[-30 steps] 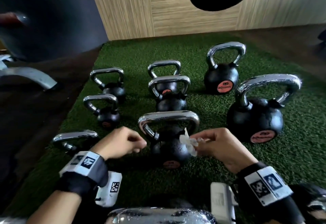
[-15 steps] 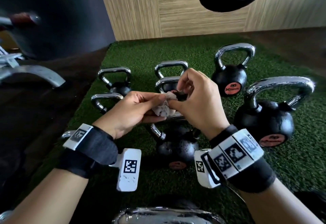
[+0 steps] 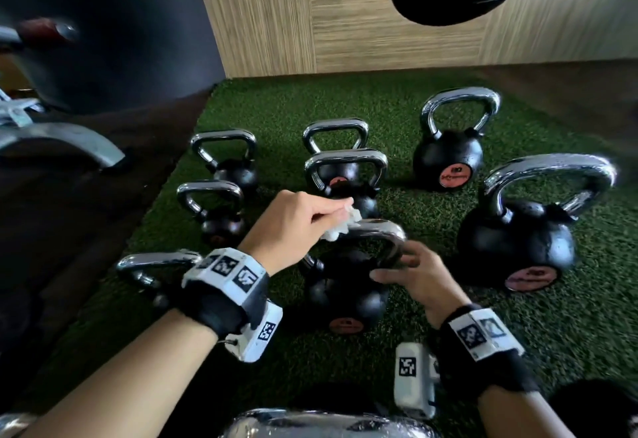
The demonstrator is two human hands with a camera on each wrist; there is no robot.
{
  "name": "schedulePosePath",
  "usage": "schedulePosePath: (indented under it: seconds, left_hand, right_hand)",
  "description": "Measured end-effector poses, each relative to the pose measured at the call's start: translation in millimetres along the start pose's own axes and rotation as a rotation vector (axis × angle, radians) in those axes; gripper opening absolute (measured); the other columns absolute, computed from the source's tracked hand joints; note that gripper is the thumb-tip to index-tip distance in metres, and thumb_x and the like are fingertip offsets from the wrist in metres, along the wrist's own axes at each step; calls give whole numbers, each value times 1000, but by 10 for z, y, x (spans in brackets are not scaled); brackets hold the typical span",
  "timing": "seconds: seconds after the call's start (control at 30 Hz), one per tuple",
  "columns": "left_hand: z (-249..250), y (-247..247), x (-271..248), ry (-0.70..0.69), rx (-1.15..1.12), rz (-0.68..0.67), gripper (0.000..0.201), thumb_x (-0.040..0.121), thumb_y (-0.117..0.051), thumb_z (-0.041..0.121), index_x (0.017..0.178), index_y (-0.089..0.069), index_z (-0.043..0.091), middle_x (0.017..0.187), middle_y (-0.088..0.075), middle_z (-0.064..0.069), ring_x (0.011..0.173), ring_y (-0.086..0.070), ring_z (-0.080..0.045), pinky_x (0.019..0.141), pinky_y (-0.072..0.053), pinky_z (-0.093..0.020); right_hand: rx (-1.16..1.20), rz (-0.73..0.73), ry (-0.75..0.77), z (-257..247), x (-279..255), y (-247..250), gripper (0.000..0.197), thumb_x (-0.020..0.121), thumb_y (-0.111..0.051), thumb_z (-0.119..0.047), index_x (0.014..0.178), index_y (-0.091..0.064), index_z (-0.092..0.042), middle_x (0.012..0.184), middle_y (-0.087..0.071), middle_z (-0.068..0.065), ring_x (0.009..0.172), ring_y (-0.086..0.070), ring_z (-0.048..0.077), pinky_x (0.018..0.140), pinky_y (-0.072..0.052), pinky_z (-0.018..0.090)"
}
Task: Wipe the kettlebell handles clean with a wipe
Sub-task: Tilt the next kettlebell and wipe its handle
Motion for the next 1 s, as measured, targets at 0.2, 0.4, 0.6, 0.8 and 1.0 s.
schedulePosePath:
  seconds: [0.2, 0.4, 0.6, 0.8, 1.0]
  left_hand:
    - [-6, -158, -133, -202, 140, 76, 27, 97, -69, 21, 124, -73, 17, 125, -71, 6, 114, -68, -4, 107, -51, -28]
    - [-162, -77, -310, -154, 181, 231, 28, 93, -74, 8, 120, -76, 14, 121, -74, 3, 111, -70, -3, 99, -56, -27]
    - [-307, -80, -404, 36, 66, 364, 21, 96, -71, 18, 115, -79, 17, 111, -76, 10, 95, -68, 11, 83, -53, -8]
    - [-659, -58, -546, 254, -114, 232, 20, 100, -63, 32, 112, -69, 47, 89, -70, 36, 89, -63, 14, 71, -46, -5]
    - [-864, -298, -697, 554, -761, 145, 40, 102, -57, 6, 87, -80, 35, 94, -80, 12, 108, -71, -18, 84, -61, -26]
  right_hand:
    - [17, -21, 149, 379, 92, -164, 35, 67, -92, -20, 98, -76, -25, 95, -79, -6, 90, -75, 11, 67, -57, 17]
    - [-83, 7, 213, 402, 65, -124, 52, 57, -87, -52, 98, -73, -23, 96, -78, -8, 92, -74, 10, 81, -60, 32]
    - [-166, 4, 223, 414, 47, -107, 50, 60, -83, -62, 103, -73, -38, 100, -77, -13, 97, -72, 5, 90, -59, 42]
    - [-226, 30, 239, 395, 17, -90, 39, 65, -82, -59, 99, -73, -41, 95, -77, -15, 93, -71, 3, 89, -59, 44]
    - [-242, 35, 245, 388, 14, -86, 35, 68, -83, -54, 98, -73, -40, 94, -77, -16, 91, -72, 3, 88, -59, 45]
Point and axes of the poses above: each hand's wrist, its own x-axis towards the middle knuckle, its own y-axis out of the back of the hand, z = x × y, the point moved 1 cm from there along x, towards the middle knuckle
